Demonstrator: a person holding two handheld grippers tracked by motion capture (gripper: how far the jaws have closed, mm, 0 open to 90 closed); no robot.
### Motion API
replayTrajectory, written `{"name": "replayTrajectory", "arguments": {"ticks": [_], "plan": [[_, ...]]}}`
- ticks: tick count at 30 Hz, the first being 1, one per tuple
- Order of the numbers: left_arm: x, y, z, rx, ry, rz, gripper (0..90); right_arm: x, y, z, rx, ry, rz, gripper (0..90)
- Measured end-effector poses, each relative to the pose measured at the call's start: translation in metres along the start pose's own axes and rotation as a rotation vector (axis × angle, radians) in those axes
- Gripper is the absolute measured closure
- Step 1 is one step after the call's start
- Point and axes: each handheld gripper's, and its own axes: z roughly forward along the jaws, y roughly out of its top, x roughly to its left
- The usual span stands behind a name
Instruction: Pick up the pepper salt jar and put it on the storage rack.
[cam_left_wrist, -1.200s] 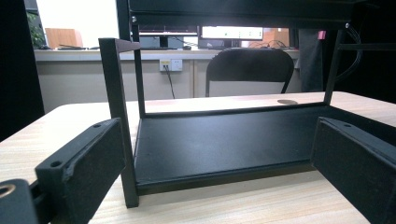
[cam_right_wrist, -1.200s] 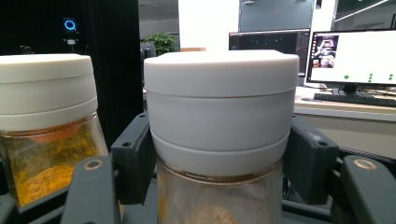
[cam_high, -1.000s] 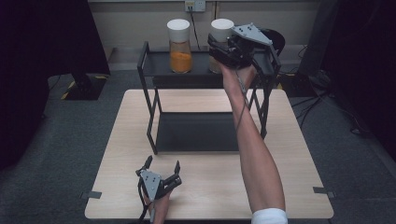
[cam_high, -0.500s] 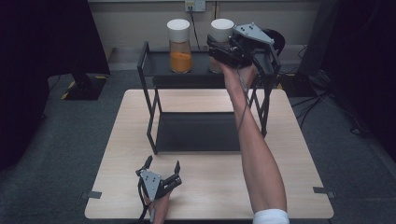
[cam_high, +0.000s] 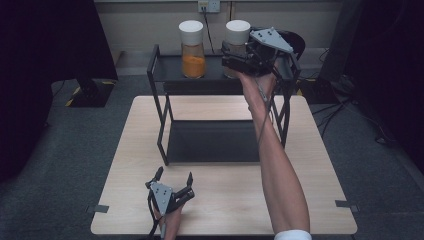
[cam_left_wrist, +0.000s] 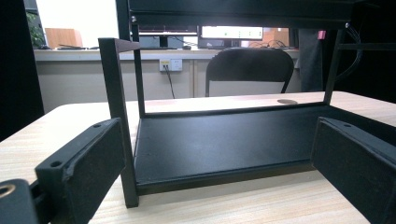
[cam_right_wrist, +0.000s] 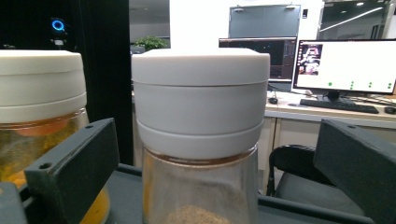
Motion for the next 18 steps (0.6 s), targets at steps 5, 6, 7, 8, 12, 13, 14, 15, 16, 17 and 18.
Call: {"name": "replayTrajectory", "arguments": {"ticks": [5, 6, 7, 8, 12, 13, 14, 15, 16, 17, 18], "plan": [[0.0, 0.0, 0.0, 0.0, 0.0, 0.001, 2.4, 0.0, -0.003, -0.009, -0.029, 0.004, 0.005, 0.0], [0.0, 0.0, 0.0, 0.0, 0.0, 0.001, 2.4, 0.0, -0.004, -0.01, -0.032, 0.005, 0.004, 0.0], [0.0, 0.0, 0.0, 0.0, 0.0, 0.001, 2.4, 0.0, -0.005, -0.012, -0.04, 0.006, 0.003, 0.0], [0.0, 0.0, 0.0, 0.001, 0.0, 0.001, 2.4, 0.0, -0.005, -0.013, -0.04, 0.008, 0.003, 0.0], [0.0, 0.0, 0.0, 0.0, 0.001, 0.001, 2.4, 0.0, -0.009, -0.019, -0.051, 0.01, 0.0, 0.0], [0.0, 0.0, 0.0, 0.0, 0.001, 0.0, 2.4, 0.001, -0.01, -0.02, -0.05, 0.008, -0.002, 0.0], [0.0, 0.0, 0.0, 0.0, 0.001, 0.0, 2.4, 0.001, -0.011, -0.021, -0.052, 0.007, -0.003, 0.0], [0.0, 0.0, 0.0, 0.0, 0.001, 0.001, 2.4, 0.001, -0.012, -0.021, -0.054, 0.009, -0.002, 0.0], [0.0, 0.0, 0.0, -0.001, 0.001, 0.0, 2.4, 0.0, -0.014, -0.023, -0.059, 0.01, -0.001, 0.0], [0.0, 0.0, 0.0, 0.0, 0.001, 0.0, 2.4, 0.0, -0.015, -0.025, -0.062, 0.012, 0.003, 0.0], [0.0, 0.0, 0.0, -0.001, 0.001, 0.001, 2.4, -0.001, -0.017, -0.027, -0.066, 0.012, 0.004, 0.0]]}}
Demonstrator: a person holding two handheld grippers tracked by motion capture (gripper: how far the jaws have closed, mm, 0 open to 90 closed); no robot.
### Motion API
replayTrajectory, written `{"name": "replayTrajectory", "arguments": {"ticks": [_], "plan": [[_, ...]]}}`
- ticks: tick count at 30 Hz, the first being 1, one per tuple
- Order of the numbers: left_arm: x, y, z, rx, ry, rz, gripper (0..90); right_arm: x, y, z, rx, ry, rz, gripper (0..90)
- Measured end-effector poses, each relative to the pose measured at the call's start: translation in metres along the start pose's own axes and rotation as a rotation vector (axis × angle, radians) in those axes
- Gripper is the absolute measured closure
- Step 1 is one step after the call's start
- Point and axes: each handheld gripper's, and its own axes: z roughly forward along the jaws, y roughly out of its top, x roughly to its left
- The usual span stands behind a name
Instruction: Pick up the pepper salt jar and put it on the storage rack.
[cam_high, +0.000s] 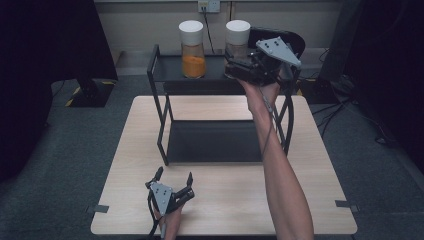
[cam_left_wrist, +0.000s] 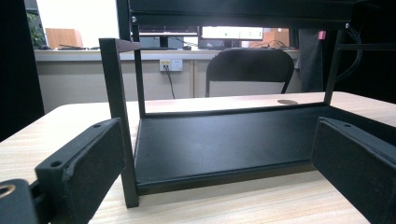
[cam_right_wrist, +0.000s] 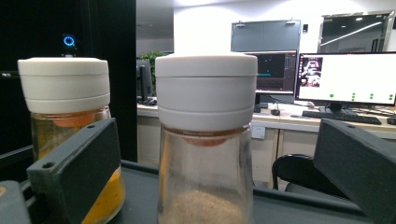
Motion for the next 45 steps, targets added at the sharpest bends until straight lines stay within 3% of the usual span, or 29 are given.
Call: {"name": "replayTrajectory", "arguments": {"ticks": [22, 30, 45], "plan": [[0.0, 0.0, 0.0, 0.0, 0.002, 0.0, 2.4, 0.002, -0.02, -0.04, -0.038, 0.016, -0.016, 0.0], [0.0, 0.0, 0.0, -0.001, 0.002, -0.001, 2.4, -0.002, -0.027, -0.059, -0.052, 0.013, -0.006, 0.0], [0.0, 0.0, 0.0, 0.0, 0.002, -0.001, 2.4, -0.005, -0.057, -0.092, -0.053, -0.007, -0.018, 0.0]]}}
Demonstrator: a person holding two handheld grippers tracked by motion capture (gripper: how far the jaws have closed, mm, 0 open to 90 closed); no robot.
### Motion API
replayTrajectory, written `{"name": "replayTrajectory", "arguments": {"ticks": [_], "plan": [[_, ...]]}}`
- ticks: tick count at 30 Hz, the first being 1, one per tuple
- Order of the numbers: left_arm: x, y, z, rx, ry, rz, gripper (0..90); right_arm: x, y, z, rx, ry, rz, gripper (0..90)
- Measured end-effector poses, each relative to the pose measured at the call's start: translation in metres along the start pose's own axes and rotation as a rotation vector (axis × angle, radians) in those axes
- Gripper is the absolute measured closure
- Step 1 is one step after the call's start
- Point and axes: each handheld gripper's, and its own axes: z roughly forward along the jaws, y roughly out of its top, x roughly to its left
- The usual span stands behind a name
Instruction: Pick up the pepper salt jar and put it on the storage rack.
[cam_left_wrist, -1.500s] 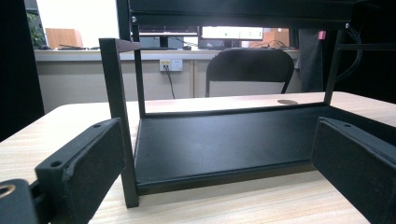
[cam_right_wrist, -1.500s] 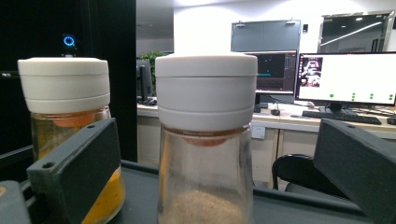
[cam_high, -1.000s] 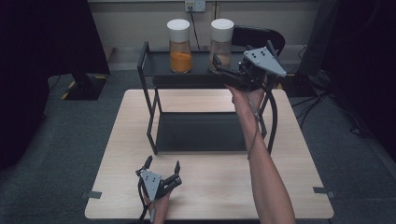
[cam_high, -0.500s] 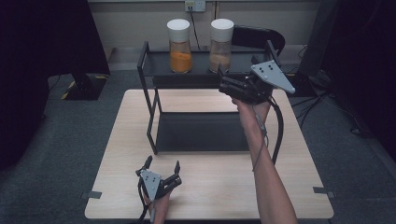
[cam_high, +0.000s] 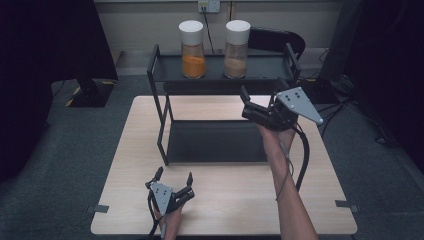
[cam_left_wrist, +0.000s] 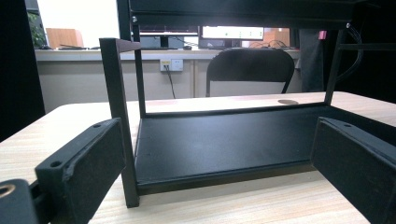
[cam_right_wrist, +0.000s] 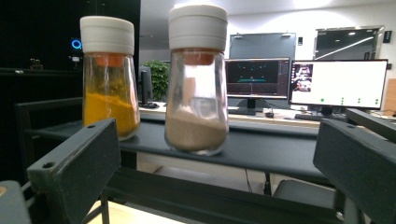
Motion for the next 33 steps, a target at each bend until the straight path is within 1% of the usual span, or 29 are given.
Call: {"name": "replayTrajectory", "arguments": {"ticks": [4, 6, 10, 11, 13, 15, 17, 21, 27, 33], "plan": [[0.0, 0.0, 0.0, 0.001, 0.0, 0.0, 2.4, -0.001, -0.007, -0.009, -0.001, -0.013, 0.0, 0.0], [0.0, 0.0, 0.0, 0.001, 0.0, 0.0, 2.4, -0.001, -0.011, -0.013, 0.001, -0.02, -0.009, 0.0], [0.0, 0.0, 0.0, 0.0, 0.0, 0.0, 2.4, -0.002, -0.019, -0.022, 0.0, -0.024, -0.012, 0.0], [0.0, 0.0, 0.0, 0.0, 0.0, 0.0, 2.4, -0.001, -0.021, -0.025, 0.003, -0.027, -0.011, 0.0], [0.0, 0.0, 0.0, 0.0, 0.0, 0.0, 2.4, -0.001, -0.028, -0.031, -0.012, -0.031, -0.008, 0.0], [0.0, 0.0, 0.0, 0.0, 0.0, 0.0, 2.4, 0.0, -0.033, -0.036, -0.004, -0.03, -0.007, 0.0], [0.0, 0.0, 0.0, 0.0, 0.0, 0.0, 2.4, 0.002, -0.038, -0.042, -0.006, -0.035, -0.015, 0.1], [0.0, 0.0, 0.0, -0.001, 0.0, 0.0, 2.4, 0.003, -0.047, -0.053, -0.008, -0.04, -0.014, 0.1], [0.0, 0.0, 0.0, -0.001, 0.0, 0.0, 2.4, 0.005, -0.06, -0.068, 0.011, -0.045, -0.02, 0.0], [0.0, 0.0, 0.0, 0.0, 0.0, 0.0, 2.4, 0.006, -0.078, -0.082, 0.027, -0.059, 0.003, 0.0]]}}
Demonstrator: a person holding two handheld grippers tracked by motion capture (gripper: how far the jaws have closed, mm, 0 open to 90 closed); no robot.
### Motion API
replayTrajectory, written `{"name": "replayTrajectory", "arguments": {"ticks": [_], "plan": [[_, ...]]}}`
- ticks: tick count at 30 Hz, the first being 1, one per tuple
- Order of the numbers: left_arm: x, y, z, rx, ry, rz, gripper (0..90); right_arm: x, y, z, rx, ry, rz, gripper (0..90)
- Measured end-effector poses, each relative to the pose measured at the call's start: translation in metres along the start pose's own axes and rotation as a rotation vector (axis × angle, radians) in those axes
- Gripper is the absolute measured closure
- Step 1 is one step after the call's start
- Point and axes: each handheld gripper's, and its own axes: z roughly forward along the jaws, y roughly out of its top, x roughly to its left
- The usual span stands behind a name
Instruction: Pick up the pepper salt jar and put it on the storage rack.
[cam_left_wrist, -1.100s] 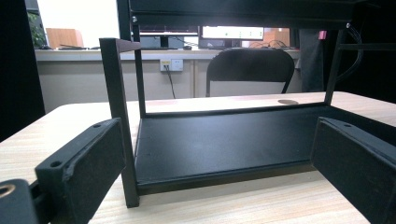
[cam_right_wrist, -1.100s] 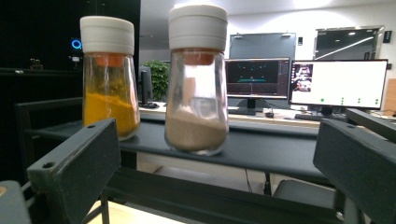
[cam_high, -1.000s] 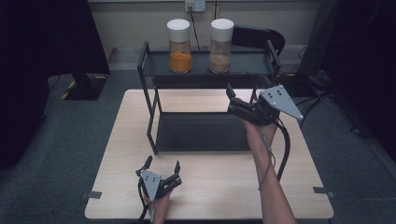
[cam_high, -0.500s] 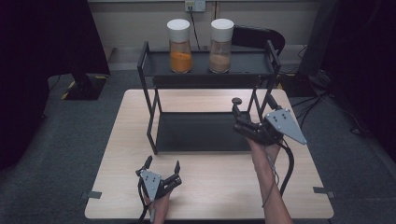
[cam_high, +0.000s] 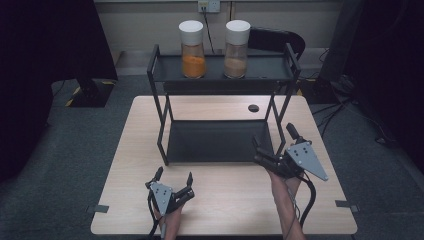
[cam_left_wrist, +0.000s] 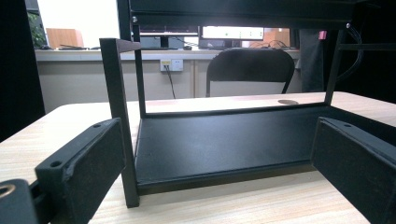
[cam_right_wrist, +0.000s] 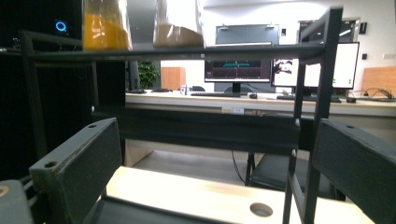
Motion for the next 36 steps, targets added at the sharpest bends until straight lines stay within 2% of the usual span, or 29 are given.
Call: {"name": "replayTrajectory", "arguments": {"ticks": [7, 17, 22, 32, 36], "plan": [[0.0, 0.0, 0.0, 0.0, 0.0, 0.0, 2.3, 0.001, -0.018, -0.016, 0.005, -0.014, 0.025, 0.0], [0.0, 0.0, 0.0, -0.001, 0.0, 0.0, 2.3, 0.005, -0.039, -0.033, 0.006, -0.037, 0.016, 0.0], [0.0, 0.0, 0.0, -0.001, 0.0, 0.0, 2.3, 0.004, -0.053, -0.04, 0.019, -0.056, 0.026, 0.0], [0.0, 0.0, 0.0, -0.001, 0.0, -0.001, 2.3, 0.005, -0.076, -0.047, 0.045, -0.076, 0.018, 0.0], [0.0, 0.0, 0.0, -0.001, 0.0, 0.0, 2.2, 0.006, -0.088, -0.049, 0.054, -0.083, 0.033, 0.0]]}}
